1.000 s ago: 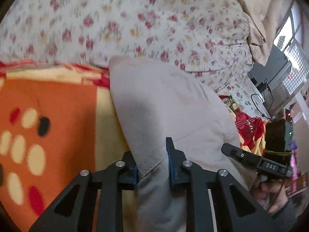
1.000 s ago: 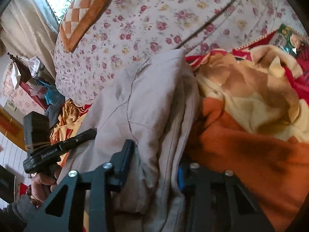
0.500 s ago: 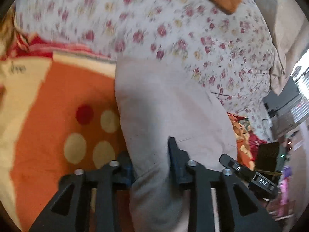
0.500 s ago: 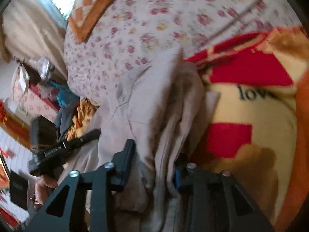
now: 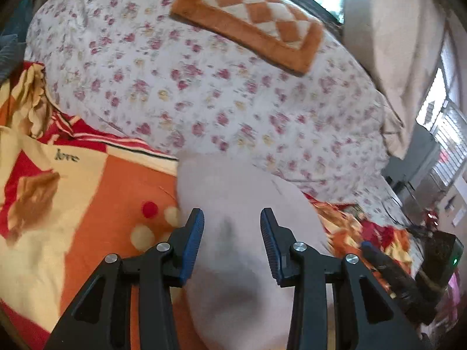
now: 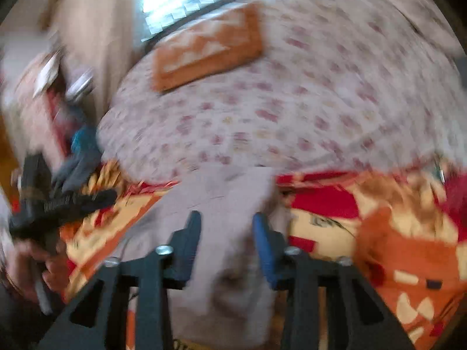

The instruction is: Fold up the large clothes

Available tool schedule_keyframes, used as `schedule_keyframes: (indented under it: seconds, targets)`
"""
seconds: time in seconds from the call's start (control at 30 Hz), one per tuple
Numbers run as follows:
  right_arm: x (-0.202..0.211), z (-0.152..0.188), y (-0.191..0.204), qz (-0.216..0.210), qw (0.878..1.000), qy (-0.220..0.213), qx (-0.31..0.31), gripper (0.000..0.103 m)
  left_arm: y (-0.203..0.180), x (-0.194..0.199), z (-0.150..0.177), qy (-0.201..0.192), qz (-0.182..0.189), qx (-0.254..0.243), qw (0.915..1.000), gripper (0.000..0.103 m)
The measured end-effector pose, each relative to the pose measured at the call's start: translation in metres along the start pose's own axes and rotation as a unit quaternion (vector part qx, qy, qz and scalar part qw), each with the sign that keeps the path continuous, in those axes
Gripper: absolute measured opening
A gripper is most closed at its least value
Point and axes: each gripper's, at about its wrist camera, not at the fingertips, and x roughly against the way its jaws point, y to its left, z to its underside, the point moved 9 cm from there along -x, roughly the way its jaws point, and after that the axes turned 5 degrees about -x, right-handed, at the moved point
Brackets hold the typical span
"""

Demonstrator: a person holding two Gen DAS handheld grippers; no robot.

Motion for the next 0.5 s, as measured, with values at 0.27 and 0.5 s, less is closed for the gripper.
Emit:
schedule_keyframes:
  seconds: [0.27, 0.5]
  targets:
    - [-0.057, 0.078, -0.010, 0.064, 0.979, 0.196, 0.006, 0.008, -0.008, -0.045, 0.095, 0.170, -0.076, -0.030, 0.9821, 0.012]
    - [-0.057, 0.074, -0.008, 0.036, 0.979, 0.199, -0.011, 0.021, -0.005, -0.045, 0.090, 0.165, -0.059, -0.003, 0.9845, 0.013]
